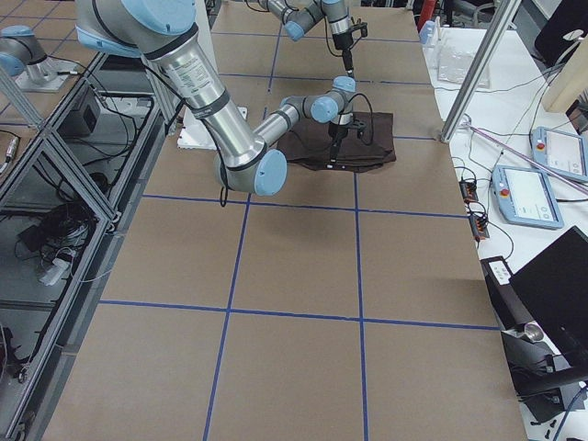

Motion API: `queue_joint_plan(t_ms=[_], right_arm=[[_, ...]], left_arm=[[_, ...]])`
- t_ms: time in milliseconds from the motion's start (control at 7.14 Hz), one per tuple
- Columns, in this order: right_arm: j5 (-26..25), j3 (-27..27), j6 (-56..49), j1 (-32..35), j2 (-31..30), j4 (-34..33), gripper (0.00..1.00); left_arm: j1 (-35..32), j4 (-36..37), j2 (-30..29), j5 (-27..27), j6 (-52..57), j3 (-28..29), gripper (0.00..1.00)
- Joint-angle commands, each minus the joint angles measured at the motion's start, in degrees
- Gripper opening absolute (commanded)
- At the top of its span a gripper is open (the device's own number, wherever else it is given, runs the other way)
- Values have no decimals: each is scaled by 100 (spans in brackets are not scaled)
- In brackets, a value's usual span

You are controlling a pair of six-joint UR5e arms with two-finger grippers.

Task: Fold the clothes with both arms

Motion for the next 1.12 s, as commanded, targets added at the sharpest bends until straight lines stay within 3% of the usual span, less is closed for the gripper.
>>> queue_joint_plan(t_ms=[0, 981], right_arm=[[149, 5, -58, 55, -6, -86, 100], [133, 197, -311, 275, -409, -210, 100]], left_arm=[[-15, -3, 0, 4, 3, 5, 100], [-6, 14, -26, -4, -15, -21, 100]])
